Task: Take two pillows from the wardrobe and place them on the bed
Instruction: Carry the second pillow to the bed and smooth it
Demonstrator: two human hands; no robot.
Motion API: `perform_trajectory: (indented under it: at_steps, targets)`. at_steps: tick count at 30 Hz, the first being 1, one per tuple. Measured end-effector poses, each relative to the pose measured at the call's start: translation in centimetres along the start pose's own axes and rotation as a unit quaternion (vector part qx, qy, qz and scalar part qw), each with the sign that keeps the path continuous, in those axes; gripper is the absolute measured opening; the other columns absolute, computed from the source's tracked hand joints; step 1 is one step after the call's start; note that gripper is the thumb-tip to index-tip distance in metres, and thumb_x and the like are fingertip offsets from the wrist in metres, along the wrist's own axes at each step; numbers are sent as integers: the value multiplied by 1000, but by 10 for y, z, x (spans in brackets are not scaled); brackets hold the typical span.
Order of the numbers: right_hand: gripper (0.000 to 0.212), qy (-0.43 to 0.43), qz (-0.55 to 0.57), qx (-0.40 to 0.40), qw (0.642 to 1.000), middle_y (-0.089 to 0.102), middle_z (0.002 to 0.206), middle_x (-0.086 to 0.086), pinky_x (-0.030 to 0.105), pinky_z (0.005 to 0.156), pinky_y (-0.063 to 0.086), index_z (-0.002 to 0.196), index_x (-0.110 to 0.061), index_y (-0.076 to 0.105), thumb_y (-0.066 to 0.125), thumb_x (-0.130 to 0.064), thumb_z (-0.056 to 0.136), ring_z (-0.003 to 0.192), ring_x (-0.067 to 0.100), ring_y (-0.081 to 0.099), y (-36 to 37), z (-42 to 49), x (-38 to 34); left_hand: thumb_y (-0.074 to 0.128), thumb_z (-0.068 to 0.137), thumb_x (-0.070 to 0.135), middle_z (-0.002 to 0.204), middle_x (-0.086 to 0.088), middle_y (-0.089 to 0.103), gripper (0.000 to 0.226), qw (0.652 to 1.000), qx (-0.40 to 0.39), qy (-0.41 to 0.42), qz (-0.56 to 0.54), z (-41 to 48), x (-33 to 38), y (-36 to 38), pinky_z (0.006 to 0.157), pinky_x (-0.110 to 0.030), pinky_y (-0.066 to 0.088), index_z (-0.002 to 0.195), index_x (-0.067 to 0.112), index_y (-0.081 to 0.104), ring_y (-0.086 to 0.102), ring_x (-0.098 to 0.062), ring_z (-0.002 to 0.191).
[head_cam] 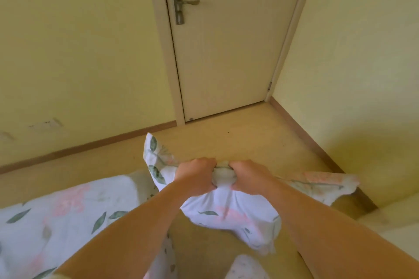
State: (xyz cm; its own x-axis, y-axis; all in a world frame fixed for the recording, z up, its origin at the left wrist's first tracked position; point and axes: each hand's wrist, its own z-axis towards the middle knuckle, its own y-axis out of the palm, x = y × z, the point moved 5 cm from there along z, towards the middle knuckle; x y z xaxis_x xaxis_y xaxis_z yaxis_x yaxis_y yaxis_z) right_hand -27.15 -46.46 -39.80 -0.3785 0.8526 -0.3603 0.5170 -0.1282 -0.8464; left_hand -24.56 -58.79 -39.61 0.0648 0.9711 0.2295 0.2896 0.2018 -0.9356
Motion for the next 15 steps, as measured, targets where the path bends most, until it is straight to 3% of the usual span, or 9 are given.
perform_trajectory:
  at_steps: [7, 15]
  targets:
    - [9, -97, -78, -18, 992, 64, 101, 7, 30, 67, 41, 86, -19, 51, 57, -23, 80, 95, 30, 61, -53, 141, -64, 62, 78, 37, 101, -2, 63, 28, 993, 40, -110, -9, 66, -110, -54, 64, -30, 42, 98, 19, 51, 61, -27, 91]
    - [21, -182, -91, -57, 977, 66, 106, 7, 33, 74, 47, 96, -18, 58, 57, -26, 77, 100, 29, 62, -104, 324, -118, 66, 72, 33, 104, -1, 66, 29, 969, 39, -235, -62, 169, -234, -115, 65, -31, 45, 96, 20, 55, 63, -28, 94]
